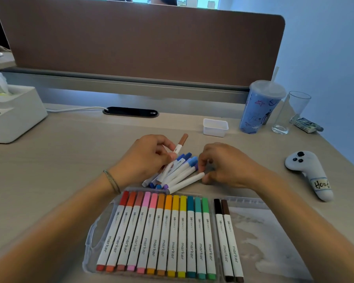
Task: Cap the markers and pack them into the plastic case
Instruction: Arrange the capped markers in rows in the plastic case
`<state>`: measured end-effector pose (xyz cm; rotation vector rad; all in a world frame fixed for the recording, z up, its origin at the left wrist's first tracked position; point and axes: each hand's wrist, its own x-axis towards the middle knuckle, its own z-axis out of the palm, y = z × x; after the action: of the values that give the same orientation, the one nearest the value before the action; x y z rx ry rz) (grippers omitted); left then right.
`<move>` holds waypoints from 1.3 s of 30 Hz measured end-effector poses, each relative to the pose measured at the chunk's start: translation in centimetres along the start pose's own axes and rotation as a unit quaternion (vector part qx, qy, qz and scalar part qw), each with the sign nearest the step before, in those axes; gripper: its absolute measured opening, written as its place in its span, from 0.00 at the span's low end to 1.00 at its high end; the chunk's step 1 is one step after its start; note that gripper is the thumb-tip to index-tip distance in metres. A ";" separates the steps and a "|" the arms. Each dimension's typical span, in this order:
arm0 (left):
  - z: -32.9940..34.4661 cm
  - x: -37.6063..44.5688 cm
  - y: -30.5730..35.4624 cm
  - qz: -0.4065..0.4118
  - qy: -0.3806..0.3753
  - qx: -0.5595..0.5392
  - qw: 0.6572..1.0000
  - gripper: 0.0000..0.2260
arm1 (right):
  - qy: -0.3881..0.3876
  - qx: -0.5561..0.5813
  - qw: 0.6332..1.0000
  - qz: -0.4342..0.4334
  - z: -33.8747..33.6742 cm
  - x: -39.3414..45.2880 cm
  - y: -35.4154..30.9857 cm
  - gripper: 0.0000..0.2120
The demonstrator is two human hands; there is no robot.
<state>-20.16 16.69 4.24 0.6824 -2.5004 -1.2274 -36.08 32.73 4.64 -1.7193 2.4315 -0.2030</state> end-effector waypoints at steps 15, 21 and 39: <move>4.4 -5.1 6.7 0.026 -0.191 -0.190 0.963 0.28 | 0.111 0.528 0.840 0.062 -2.2 -12.1 5.1 0.07; 7.9 -6.4 7.1 0.037 -0.181 -0.091 0.979 0.21 | 0.058 0.527 0.842 0.101 -0.8 -13.8 4.7 0.05; 10.0 -7.7 7.1 0.103 -0.124 0.240 0.957 0.35 | -0.033 0.488 0.856 0.167 0.2 -13.6 4.0 0.18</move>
<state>-20.06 31.17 3.56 0.3642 -3.0257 -0.6662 -35.24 46.85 4.33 -0.8141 1.9249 -1.0760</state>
